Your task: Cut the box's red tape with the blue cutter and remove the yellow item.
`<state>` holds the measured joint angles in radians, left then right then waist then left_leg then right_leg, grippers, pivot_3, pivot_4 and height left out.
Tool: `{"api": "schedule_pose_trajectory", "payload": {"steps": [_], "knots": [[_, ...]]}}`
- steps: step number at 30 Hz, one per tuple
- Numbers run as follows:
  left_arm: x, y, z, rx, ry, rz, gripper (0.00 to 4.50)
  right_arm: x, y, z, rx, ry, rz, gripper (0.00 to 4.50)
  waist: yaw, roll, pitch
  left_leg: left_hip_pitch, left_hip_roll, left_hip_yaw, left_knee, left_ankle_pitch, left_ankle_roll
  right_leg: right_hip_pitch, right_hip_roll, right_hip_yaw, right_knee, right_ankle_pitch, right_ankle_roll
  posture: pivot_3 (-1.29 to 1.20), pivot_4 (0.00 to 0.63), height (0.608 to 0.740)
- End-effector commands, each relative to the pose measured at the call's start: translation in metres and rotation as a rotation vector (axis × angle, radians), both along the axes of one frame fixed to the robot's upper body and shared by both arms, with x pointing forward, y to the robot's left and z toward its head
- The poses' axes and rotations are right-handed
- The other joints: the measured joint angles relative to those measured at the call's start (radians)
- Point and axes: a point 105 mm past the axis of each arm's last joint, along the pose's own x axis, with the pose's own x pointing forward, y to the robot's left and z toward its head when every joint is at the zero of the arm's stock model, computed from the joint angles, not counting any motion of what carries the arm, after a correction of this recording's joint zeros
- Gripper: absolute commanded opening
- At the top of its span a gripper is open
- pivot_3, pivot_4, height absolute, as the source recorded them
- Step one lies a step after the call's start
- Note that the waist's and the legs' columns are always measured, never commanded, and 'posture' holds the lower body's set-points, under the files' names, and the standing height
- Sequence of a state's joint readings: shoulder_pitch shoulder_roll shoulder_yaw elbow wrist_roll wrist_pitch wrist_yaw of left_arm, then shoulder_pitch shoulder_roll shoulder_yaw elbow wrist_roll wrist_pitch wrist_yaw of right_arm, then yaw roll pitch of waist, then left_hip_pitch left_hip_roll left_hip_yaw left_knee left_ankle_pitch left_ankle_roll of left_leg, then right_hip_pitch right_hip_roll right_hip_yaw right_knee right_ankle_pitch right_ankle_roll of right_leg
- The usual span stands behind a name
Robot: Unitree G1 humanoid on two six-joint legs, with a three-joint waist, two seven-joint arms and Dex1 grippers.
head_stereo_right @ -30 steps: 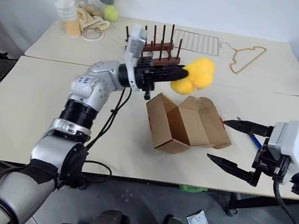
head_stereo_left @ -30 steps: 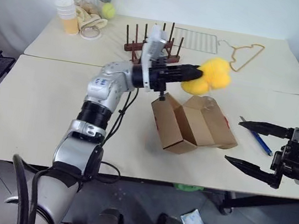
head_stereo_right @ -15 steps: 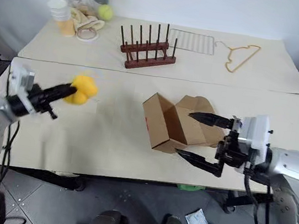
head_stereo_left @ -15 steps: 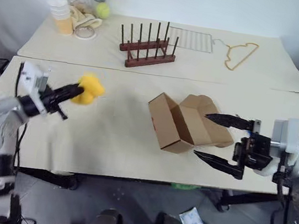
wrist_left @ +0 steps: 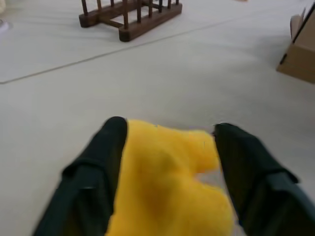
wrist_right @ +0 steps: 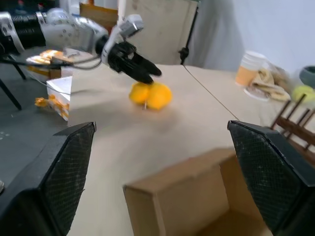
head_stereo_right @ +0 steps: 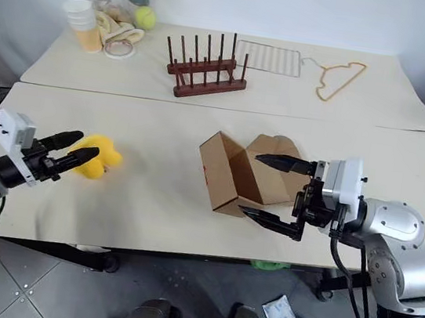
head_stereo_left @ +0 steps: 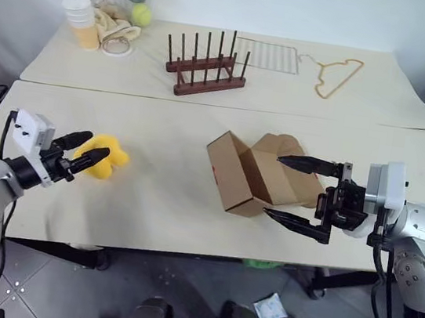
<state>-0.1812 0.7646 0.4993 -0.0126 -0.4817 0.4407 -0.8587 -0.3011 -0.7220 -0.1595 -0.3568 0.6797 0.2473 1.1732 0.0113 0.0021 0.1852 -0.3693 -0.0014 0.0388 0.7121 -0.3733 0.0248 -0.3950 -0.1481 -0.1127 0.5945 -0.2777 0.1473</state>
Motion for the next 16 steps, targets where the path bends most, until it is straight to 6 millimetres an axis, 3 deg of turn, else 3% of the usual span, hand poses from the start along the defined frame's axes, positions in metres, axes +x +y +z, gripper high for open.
{"api": "schedule_pose_trajectory", "payload": {"steps": [1,5,6,11,14,16], "knots": [[-0.029,0.028,0.037,0.098,-0.073,-0.02,3.49,0.0,-0.014,0.009,-0.036,-0.041,-0.005,4.5,-0.01,0.0,0.0,0.0,0.0,0.0,0.0,0.0,0.0,0.0,0.0,0.0,0.0,0.0,0.0,0.0,0.15,0.74],[-0.051,0.04,0.036,0.227,-0.064,-0.022,4.38,0.003,-0.023,0.007,-0.039,0.004,-0.024,4.5,-0.012,0.003,0.0,0.001,0.002,0.001,-0.004,0.0,0.0,0.0,-0.001,0.0,-0.001,0.0,-0.001,0.0,0.15,0.74],[-0.065,0.044,0.03,0.233,-0.028,-0.043,4.47,-0.001,-0.025,0.002,-0.076,-0.01,-0.018,4.5,-0.011,0.004,0.001,0.002,0.003,0.002,-0.004,0.0,0.0,0.0,-0.002,0.0,-0.001,0.0,-0.001,0.0,0.15,0.74],[-0.116,0.06,0.002,0.244,0.094,-0.014,4.47,-0.011,-0.037,-0.016,-0.147,-0.006,-0.038,4.5,-0.013,0.004,0.001,0.002,0.004,0.003,-0.009,-0.001,0.0,-0.002,-0.001,-0.001,-0.004,0.0,-0.001,0.0,0.15,0.74],[-0.125,0.059,-0.013,0.265,0.101,0.04,4.47,-0.012,-0.036,-0.029,-0.152,-0.005,-0.038,4.5,-0.01,0.004,0.001,0.003,0.004,0.005,-0.009,-0.001,0.0,-0.001,-0.002,-0.001,-0.005,0.0,-0.001,0.0,0.15,0.74],[-0.12,0.055,-0.011,0.244,0.07,0.07,4.47,-0.011,-0.034,-0.033,-0.158,-0.016,-0.032,4.5,-0.009,0.004,0.001,0.003,0.004,0.005,-0.009,0.0,0.001,0.0,-0.002,0.0,-0.005,0.0,-0.001,0.0,0.15,0.74]]}}
